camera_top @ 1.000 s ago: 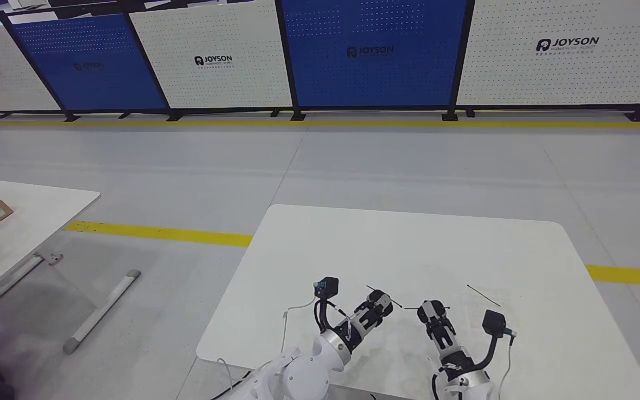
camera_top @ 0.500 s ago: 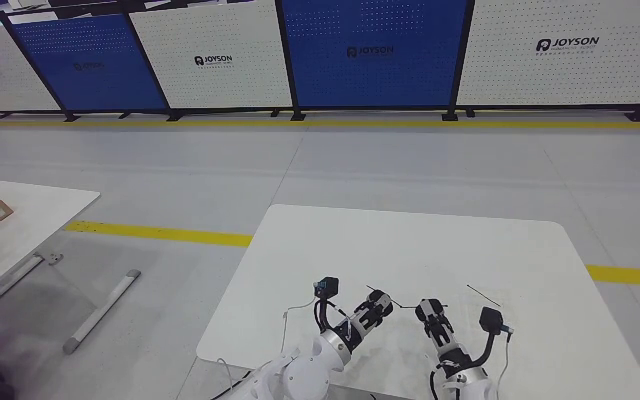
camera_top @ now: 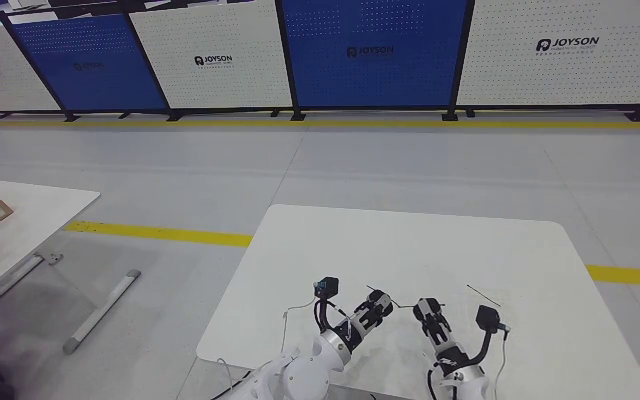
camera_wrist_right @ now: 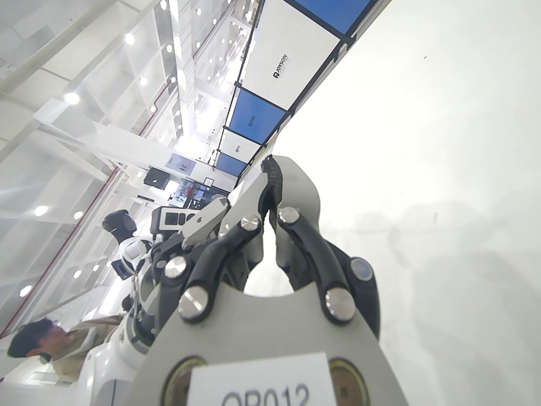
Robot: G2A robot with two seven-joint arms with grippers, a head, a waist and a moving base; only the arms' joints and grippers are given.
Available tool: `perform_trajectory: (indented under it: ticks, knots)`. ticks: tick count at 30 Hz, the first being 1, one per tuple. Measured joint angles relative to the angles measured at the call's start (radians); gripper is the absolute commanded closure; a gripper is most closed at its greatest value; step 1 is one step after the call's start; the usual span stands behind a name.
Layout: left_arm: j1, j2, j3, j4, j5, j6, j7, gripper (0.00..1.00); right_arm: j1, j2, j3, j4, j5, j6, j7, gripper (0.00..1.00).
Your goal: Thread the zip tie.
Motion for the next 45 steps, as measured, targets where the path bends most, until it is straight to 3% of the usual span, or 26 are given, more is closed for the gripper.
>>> perform_trajectory:
  ticks: [6,13,25,36,45]
  knots:
    - [0.0,0.0,0.0,0.0,0.0,0.0,0.0,1.0,0.004,-0.005,-0.005,0.007,0.026,-0.013,0.019,1.0]
    - [0.0,0.0,0.0,0.0,0.0,0.0,0.0,1.0,0.029,-0.015,-0.005,0.044,0.161,-0.012,0.068,1.0]
    - [0.0,0.0,0.001,0.0,-0.001,-0.001,-0.001,1.0,0.028,-0.016,-0.004,0.045,0.168,-0.016,0.065,1.0]
    - [0.006,-0.006,-0.004,-0.005,-0.057,-0.086,-0.005,1.0,0.002,-0.023,0.012,0.062,0.222,-0.132,0.034,1.0]
    - [0.011,-0.006,-0.009,0.002,-0.056,-0.094,-0.016,1.0,-0.007,-0.029,0.01,0.061,0.206,-0.173,0.004,1.0]
